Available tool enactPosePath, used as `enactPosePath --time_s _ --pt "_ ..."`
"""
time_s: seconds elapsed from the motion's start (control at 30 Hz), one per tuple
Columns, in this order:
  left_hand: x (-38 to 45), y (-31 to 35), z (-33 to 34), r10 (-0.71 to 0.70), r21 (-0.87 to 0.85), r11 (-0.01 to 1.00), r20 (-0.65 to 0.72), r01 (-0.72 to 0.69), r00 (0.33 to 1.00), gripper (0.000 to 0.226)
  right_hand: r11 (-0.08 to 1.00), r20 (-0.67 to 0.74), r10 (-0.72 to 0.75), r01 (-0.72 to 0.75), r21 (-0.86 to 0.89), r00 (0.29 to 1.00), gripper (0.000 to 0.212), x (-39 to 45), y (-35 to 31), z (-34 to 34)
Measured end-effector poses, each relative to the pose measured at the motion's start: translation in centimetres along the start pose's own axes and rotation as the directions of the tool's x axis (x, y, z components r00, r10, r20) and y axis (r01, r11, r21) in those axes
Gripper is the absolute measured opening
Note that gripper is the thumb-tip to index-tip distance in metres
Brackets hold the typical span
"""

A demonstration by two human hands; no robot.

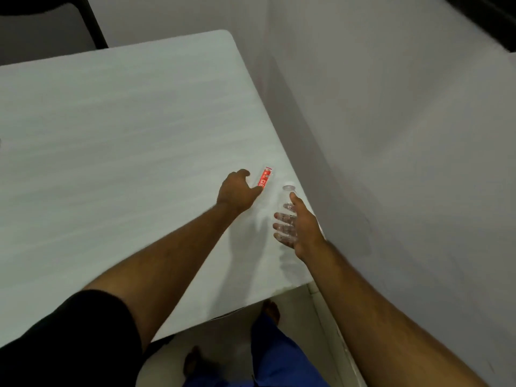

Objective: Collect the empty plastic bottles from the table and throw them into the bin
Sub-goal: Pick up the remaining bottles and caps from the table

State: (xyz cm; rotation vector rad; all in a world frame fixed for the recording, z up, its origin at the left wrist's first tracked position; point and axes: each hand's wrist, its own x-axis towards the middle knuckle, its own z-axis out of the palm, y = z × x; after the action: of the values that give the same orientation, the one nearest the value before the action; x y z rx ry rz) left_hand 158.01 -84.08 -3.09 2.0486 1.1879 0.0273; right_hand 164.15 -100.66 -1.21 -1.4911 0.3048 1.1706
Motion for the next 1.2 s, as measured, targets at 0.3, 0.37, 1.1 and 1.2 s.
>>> enactPosePath --time_s 0.3,0.37,1.1,1.2 --pt "2.1 -1.9 4.4 -0.171 -0.151 0.975 -0.052 0.161 0.984 0.062 0.989 -0.048 -0.124 0.12 -0.087 0.991 0.025 4.5 -0.2 0.3" --pt "0.9 -2.9 3.3 -0.215 -0.252 0.949 -0.071 0.191 0.974 0.06 0.978 -0.045 -0.172 0.165 -0.125 0.984 0.035 4.0 0.1 1.2" --pt "-39.9 -33.7 -29.3 -0.606 -0.77 0.638 -0.499 0.004 0.619 0.05 0.76 0.69 -0.232 0.57 -0.312 0.686 0.039 -24.3 24.6 36.5" --pt "-45.6 -38.1 -33.2 -0.67 -0.765 0.643 -0.583 -0.031 0.459 0.052 0.737 0.76 -0.205 0.608 -0.295 0.617 0.029 -28.7 29.1 41.9"
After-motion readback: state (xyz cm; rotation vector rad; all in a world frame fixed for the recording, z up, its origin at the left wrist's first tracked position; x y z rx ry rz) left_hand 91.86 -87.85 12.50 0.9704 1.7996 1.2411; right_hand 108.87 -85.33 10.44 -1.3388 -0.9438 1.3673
